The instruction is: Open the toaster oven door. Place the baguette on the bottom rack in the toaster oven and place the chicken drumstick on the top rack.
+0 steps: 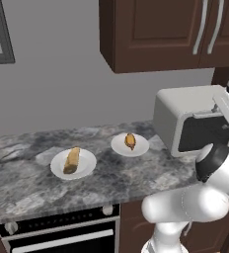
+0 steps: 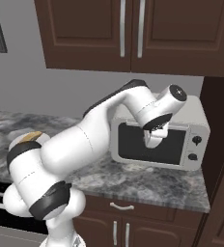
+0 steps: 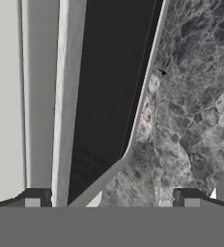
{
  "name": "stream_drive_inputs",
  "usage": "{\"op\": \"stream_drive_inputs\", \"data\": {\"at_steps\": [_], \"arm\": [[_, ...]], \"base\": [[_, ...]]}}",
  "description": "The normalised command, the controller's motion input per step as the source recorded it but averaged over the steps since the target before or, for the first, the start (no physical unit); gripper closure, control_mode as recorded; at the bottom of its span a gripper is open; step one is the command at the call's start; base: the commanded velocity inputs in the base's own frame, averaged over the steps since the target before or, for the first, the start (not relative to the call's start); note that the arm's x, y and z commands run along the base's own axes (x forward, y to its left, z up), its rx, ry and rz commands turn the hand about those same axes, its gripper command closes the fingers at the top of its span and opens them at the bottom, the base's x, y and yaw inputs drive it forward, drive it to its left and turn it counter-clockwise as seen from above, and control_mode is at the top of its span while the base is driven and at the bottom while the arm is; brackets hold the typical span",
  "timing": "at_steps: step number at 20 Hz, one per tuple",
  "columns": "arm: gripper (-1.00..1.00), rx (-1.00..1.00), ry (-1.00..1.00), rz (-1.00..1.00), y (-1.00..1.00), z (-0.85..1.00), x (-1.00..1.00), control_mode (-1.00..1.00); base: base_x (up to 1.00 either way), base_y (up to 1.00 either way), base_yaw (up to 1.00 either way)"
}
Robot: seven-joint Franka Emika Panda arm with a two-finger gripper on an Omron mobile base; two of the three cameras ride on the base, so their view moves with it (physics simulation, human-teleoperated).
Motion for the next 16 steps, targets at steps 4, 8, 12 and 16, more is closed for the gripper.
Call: {"op": "stream_drive_inputs", "data": {"at_steps": [4,8,12,16], "arm": [[-1.0,0.01,0.01,-0.06,-0.08,-0.2,0.05,-1.0],[-1.0,0.02,0.02,-0.09,-0.09,-0.19,0.15,-1.0],[-1.0,0.02,0.0,-0.11,-0.03,-0.05,0.2,-1.0],[-1.0,0.0,0.0,-0.14,-0.02,-0.01,0.14,-1.0]], "base": [[0.0,0.0,0.0],[0.0,0.0,0.0],[0.0,0.0,0.0],[0.0,0.0,0.0]]}}
